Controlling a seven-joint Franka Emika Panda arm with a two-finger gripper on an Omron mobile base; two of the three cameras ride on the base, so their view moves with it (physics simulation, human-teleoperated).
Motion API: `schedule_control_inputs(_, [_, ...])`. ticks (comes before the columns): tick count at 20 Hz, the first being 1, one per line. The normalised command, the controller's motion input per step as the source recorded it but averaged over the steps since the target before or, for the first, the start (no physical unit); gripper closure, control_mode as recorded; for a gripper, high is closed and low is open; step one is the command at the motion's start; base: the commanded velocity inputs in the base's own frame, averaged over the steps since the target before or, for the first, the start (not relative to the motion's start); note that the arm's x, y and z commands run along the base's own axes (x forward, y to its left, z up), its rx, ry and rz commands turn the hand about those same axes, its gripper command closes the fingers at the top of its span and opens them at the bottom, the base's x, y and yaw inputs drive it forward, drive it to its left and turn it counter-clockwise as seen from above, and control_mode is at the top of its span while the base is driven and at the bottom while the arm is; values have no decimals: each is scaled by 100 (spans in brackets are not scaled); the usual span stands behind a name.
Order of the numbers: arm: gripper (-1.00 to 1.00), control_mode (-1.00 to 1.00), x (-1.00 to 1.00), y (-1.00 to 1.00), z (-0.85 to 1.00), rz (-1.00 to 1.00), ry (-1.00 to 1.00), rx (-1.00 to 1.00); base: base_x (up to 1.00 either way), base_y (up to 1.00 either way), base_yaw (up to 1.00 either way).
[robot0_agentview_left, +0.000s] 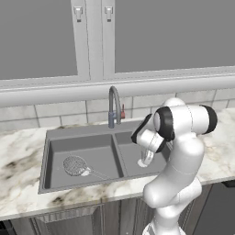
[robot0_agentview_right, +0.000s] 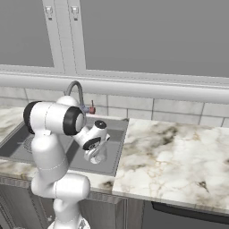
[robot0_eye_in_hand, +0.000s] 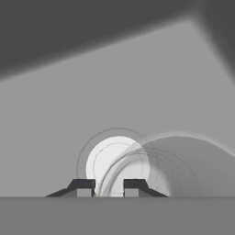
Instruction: Place the strainer in the left basin and the glass cup in the right basin of the sink.
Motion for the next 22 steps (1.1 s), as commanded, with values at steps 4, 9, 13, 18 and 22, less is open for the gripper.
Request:
schedule_control_inputs(4, [-100,-100,0,0,0,0,1,0,0,0,0])
schedule_control_inputs(9, [-100,-100,-2,2,9,0,0,-2,0,0,0])
schedule_control_inputs(13, [-100,-100,-9,0,59,0,0,-4,0,0,0])
schedule_control_inputs(18, [-100,-100,0,0,93,0,0,-8,0,0,0])
schedule_control_inputs(22, [-100,-100,-3,0,100,0,0,-10,0,0,0])
